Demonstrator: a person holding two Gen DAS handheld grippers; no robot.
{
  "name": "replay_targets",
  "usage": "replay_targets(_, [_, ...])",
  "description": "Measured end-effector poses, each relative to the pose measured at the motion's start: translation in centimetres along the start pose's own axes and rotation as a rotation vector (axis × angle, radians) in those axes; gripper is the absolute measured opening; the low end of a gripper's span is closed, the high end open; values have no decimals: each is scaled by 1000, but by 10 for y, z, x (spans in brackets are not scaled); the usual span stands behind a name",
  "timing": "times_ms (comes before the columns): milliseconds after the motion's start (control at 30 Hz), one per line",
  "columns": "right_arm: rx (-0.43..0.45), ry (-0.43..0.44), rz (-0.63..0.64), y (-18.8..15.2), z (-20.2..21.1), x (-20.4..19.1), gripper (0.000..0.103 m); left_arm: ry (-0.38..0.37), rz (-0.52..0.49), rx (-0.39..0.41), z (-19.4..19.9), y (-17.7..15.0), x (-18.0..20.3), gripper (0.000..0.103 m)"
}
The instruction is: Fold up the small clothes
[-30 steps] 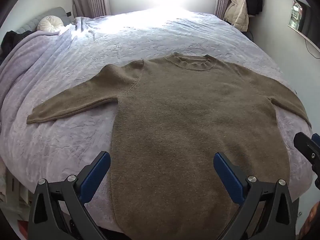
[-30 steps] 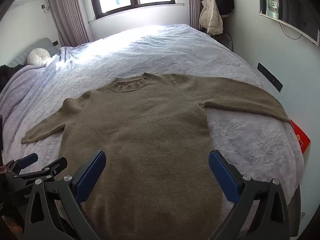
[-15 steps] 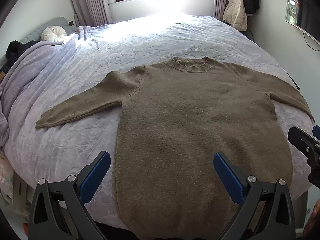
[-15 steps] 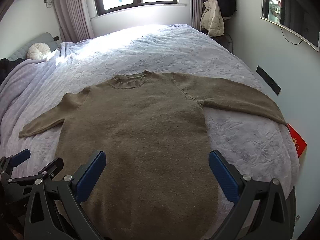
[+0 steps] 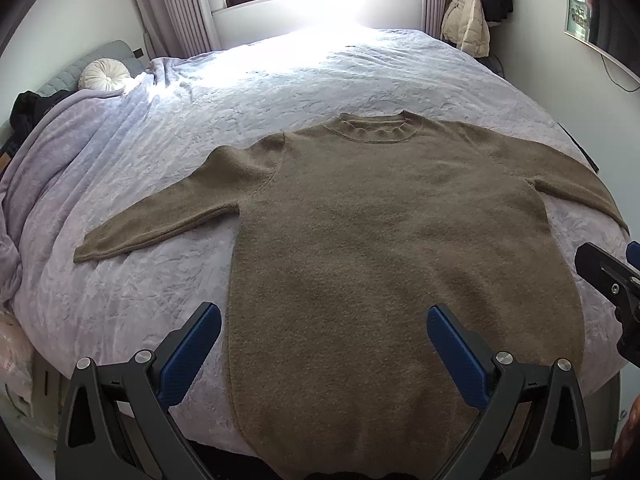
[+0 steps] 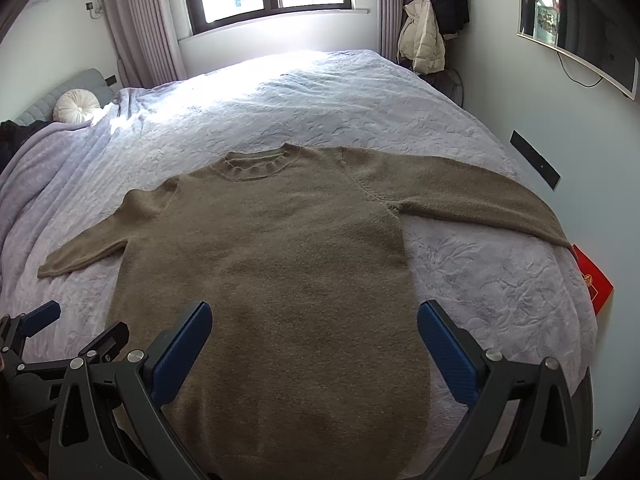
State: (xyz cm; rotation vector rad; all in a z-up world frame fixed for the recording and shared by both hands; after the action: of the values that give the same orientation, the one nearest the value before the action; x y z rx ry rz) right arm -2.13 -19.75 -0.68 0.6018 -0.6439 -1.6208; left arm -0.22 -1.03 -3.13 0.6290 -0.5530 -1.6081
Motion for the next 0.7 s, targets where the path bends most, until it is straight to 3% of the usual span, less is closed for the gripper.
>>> replay_targets(700, [-5,6,-1,-5,2,1,102,4,0,-29,-2,-6,1,103])
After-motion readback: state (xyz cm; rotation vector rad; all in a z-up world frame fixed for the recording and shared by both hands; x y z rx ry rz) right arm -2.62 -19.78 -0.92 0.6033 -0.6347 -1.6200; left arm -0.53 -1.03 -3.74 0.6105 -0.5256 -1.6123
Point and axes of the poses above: each gripper's, at about its wrist camera, not at the fingertips, and z roughly against the way its jaws point, x to its right, y to its top, the point moved 4 cm from there along -z, roughly the way its jaws point, and after that the axes turned 7 degrees about x, right-handed, at the moved point
